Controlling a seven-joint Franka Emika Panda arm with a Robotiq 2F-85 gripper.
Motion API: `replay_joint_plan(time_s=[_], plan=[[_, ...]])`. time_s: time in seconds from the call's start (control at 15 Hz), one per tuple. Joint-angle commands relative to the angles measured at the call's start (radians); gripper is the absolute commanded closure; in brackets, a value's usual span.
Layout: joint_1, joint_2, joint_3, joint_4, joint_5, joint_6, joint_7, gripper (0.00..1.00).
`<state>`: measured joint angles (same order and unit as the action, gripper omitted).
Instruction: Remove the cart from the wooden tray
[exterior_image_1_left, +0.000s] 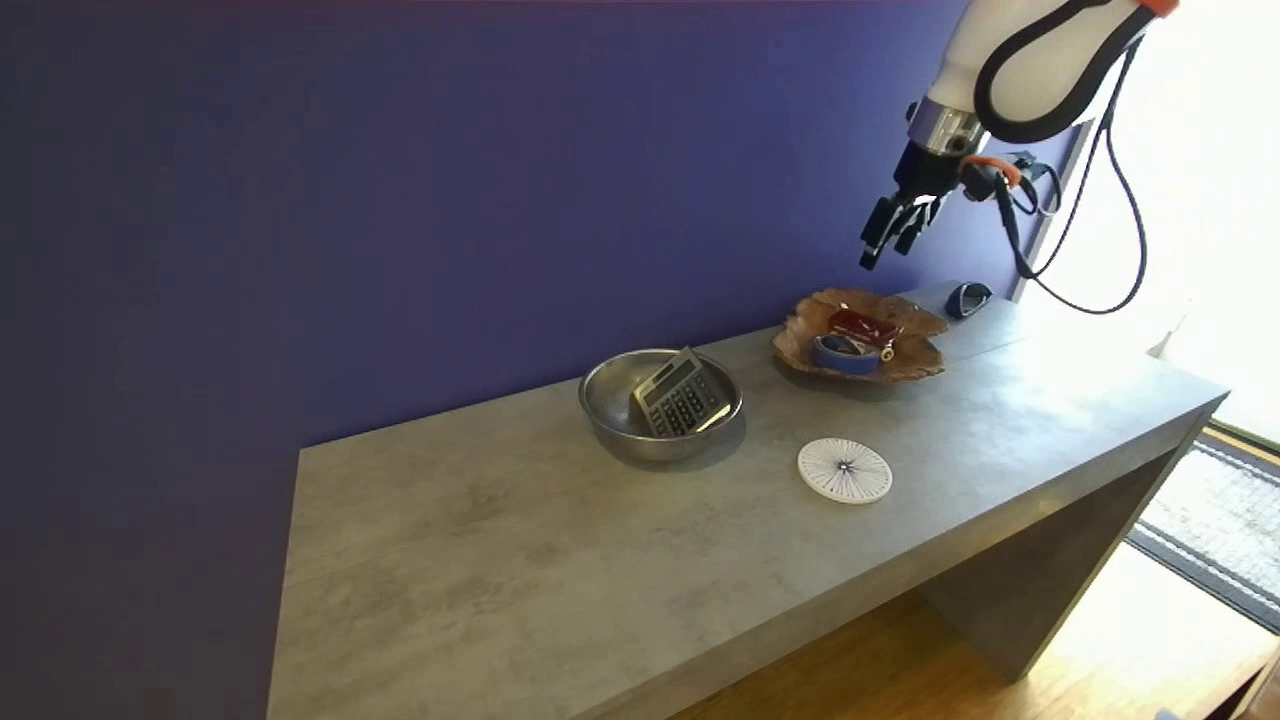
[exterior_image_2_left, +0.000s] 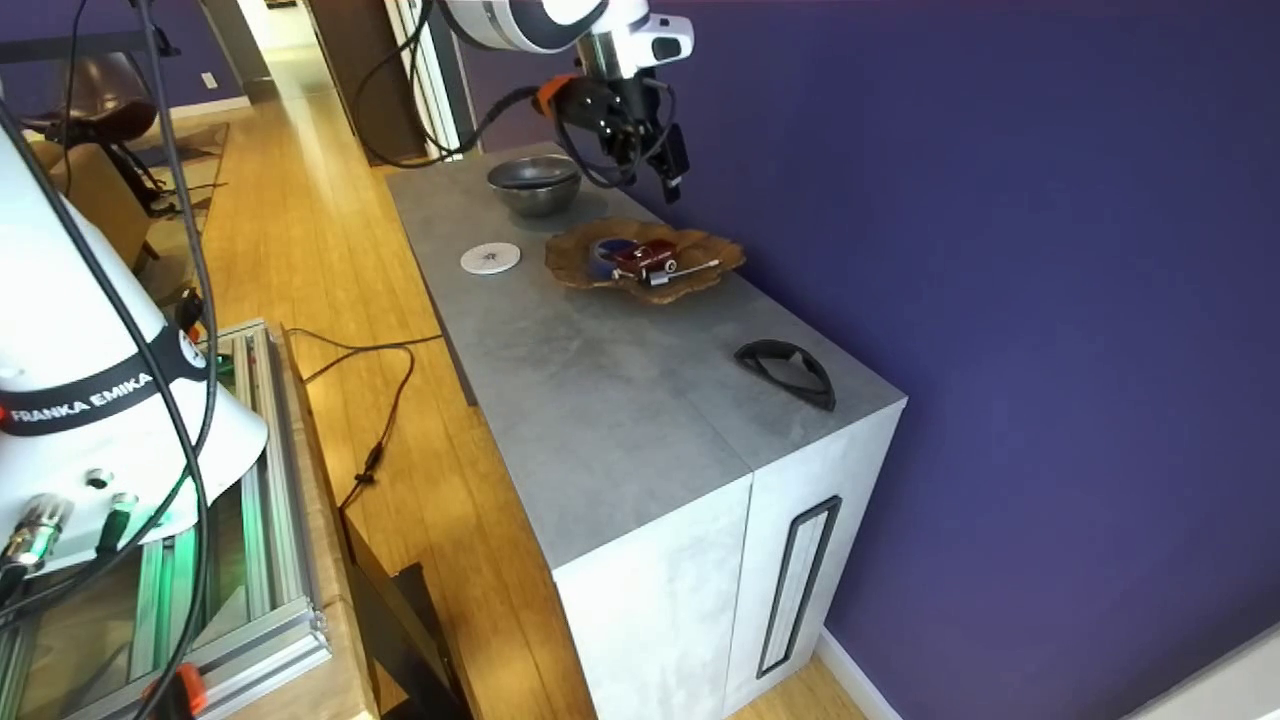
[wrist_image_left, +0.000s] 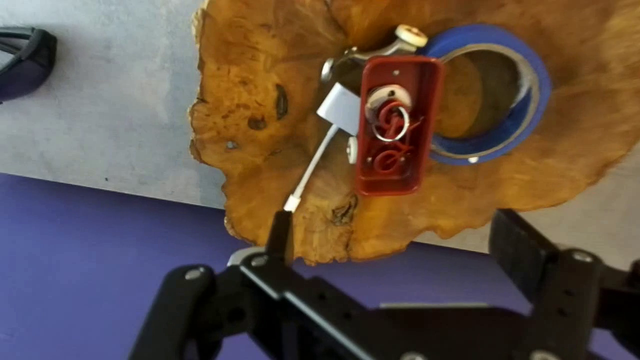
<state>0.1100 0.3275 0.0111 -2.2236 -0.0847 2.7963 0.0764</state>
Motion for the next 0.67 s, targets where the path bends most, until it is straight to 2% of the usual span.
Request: replay_joint_plan(time_s=[0.0, 0.07, 0.13, 0.33, 0.6], plan=[[0.043, 0.154, -0.057, 0.142, -0.057, -0.077, 0.076, 0.00], [0.035, 0.174, -0.046, 0.162, -0.033, -0.115, 0.067, 0.00], [0.016, 0.123, -0.035, 0.095, -0.027, -0.054, 0.034, 0.00], [0.021, 0.177, -0.036, 0.144, -0.026, -0.085, 0.042, 0.00], [0.005, 0.148, 0.002, 0.123, -0.005, -0.200, -0.006, 0.00]])
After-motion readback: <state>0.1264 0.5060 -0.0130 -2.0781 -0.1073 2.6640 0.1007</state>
